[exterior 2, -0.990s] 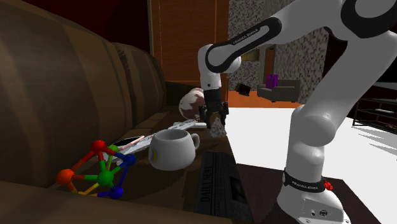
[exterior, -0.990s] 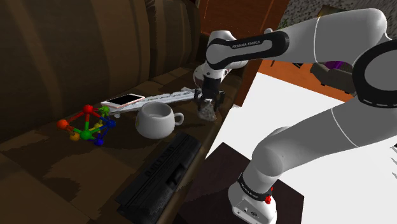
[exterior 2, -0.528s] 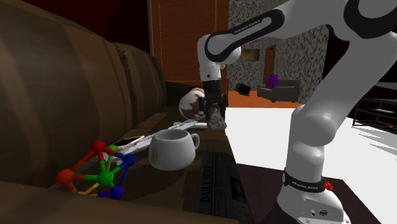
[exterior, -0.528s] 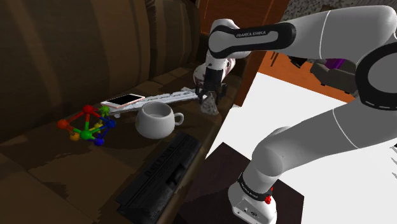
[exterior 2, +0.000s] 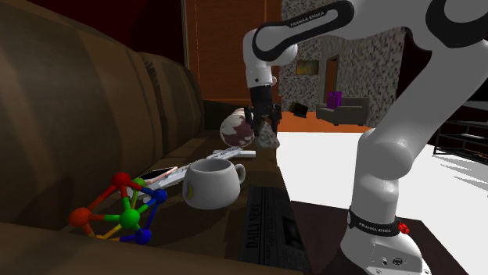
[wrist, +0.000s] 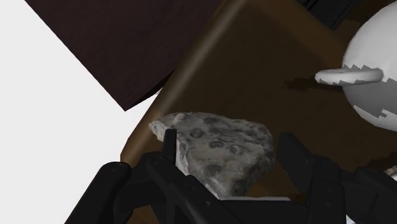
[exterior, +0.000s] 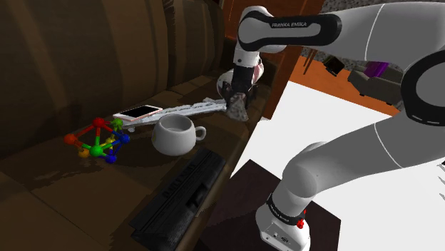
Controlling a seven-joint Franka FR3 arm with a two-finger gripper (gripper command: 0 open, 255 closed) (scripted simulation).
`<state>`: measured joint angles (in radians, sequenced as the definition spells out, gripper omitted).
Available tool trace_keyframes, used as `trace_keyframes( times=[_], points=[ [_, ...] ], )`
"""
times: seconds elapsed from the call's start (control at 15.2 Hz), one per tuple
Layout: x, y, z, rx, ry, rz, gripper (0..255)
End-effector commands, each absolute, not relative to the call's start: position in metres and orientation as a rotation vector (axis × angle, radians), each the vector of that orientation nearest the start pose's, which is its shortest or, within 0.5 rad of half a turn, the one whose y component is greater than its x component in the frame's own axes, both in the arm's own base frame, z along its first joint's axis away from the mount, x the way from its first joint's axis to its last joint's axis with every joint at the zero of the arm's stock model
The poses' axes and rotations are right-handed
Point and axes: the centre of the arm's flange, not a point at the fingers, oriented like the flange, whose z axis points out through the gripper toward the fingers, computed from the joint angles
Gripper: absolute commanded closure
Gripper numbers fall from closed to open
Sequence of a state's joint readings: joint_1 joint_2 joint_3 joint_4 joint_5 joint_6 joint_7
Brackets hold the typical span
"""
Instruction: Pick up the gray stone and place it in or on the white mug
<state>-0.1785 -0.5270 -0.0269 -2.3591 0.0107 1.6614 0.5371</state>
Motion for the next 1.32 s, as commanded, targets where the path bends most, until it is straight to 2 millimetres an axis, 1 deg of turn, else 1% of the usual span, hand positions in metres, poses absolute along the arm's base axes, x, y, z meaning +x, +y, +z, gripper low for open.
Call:
trace_keyframes(
  times=[0.0, 0.33, 0.4, 1.25],
  points=[
    [0.366, -0.076, 0.519, -2.923, 1.133, 0.271, 255],
    [0.366, -0.076, 0.545, -2.923, 1.133, 0.271, 255],
    [0.366, -0.076, 0.545, -2.923, 1.133, 0.271, 255],
    [0.421, 0.087, 0.550, -2.923, 1.133, 0.271, 255]
  ],
)
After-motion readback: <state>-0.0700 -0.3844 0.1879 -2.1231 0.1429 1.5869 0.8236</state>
